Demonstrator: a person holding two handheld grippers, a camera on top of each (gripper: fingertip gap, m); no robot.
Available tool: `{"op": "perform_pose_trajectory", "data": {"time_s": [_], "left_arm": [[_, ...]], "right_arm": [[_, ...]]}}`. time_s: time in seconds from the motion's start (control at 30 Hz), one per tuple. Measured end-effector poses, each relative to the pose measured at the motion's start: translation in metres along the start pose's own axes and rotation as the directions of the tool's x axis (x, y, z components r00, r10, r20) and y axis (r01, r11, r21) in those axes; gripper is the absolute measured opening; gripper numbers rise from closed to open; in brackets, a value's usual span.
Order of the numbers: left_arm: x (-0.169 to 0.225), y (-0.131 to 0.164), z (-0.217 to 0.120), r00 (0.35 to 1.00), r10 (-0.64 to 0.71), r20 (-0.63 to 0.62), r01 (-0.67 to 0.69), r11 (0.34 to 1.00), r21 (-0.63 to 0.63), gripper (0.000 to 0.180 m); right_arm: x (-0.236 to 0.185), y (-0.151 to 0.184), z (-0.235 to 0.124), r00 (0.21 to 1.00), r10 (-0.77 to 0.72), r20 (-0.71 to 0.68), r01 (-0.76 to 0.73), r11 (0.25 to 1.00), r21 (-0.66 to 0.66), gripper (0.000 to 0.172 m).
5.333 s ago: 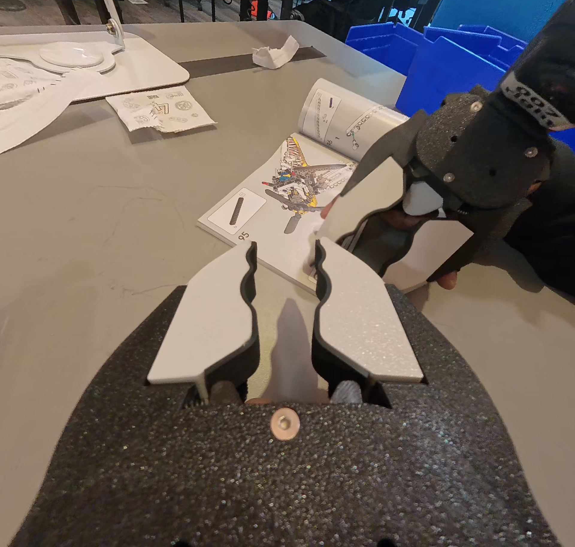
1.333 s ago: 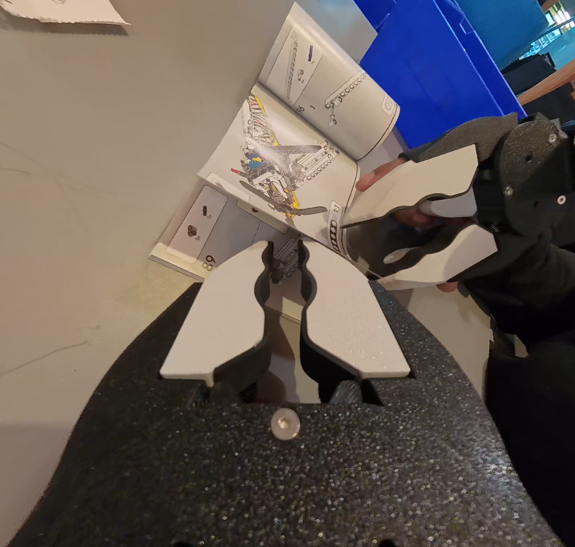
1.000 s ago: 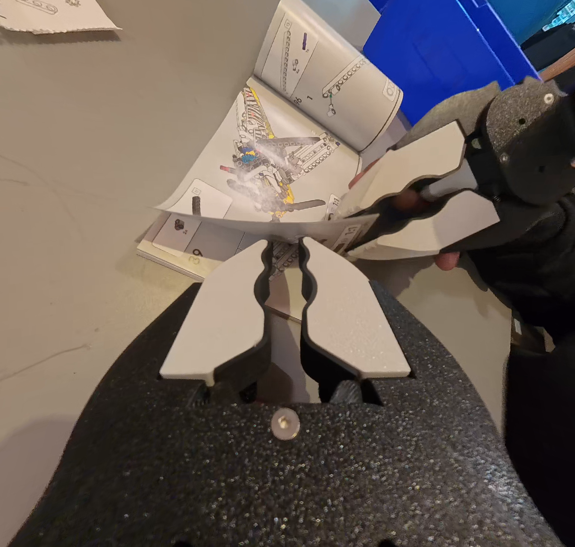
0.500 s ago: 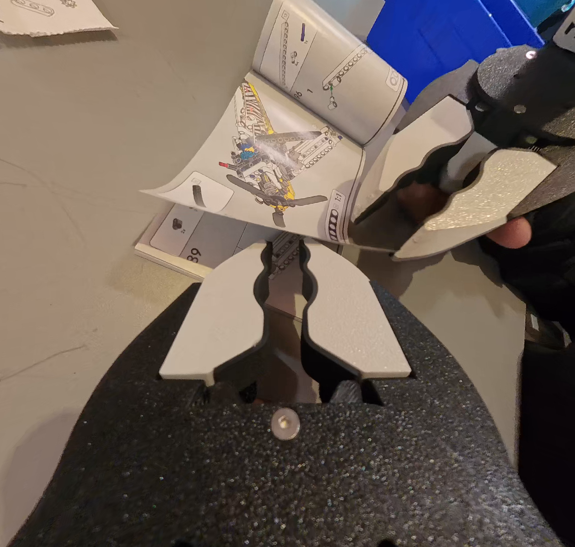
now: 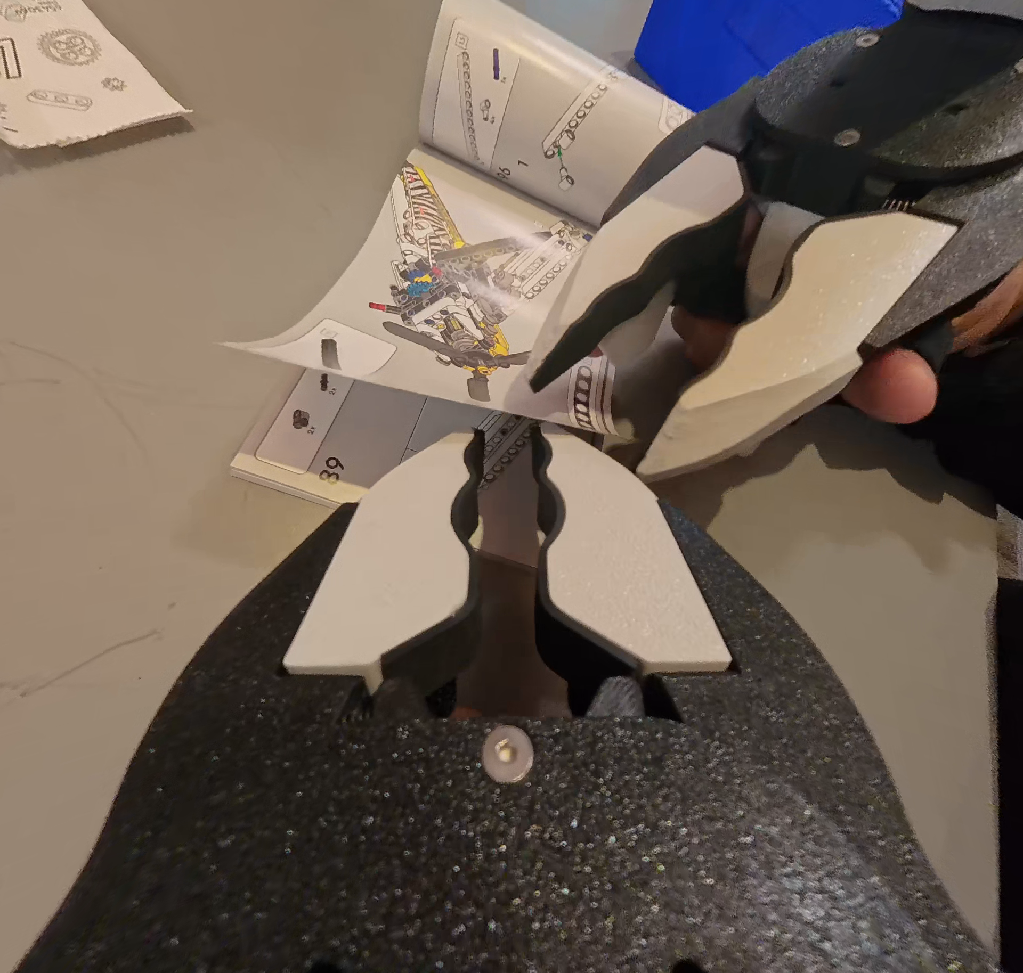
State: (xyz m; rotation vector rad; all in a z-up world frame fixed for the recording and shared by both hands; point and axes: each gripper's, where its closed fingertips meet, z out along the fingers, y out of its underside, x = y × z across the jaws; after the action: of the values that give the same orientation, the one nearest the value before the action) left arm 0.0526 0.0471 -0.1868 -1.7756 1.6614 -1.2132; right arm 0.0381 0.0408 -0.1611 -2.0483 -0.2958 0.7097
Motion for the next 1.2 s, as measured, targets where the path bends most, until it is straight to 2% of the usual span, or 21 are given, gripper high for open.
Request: {"op": "perform_pose_trajectory", "data": {"time_s": [0.03, 0.73, 1.07, 1.2], "left_arm": [[0.000, 0.000, 0.000, 1.000, 0.003, 0.002, -0.003, 1.000, -0.001, 0.018], [-0.001, 0.002, 0.001, 1.000, 0.000, 0.005, 0.000, 1.000, -0.013, 0.018], [-0.001, 0.003, 0.001, 1.000, -0.002, 0.006, 0.002, 1.000, -0.014, 0.018], [-0.002, 0.003, 0.001, 1.000, -0.001, 0.007, 0.001, 1.000, -0.015, 0.018]], "right_arm": [[0.000, 0.000, -0.001, 1.000, 0.014, 0.008, -0.014, 1.000, 0.007, 0.037], [0.010, 0.004, -0.010, 0.985, 0.162, 0.055, -0.164, 0.986, 0.022, 0.032], [0.009, 0.012, -0.011, 0.983, 0.175, 0.050, -0.174, 0.984, -0.030, 0.015], [0.004, 0.017, -0.010, 0.984, 0.170, 0.060, -0.166, 0.983, -0.072, 0.003]]}}
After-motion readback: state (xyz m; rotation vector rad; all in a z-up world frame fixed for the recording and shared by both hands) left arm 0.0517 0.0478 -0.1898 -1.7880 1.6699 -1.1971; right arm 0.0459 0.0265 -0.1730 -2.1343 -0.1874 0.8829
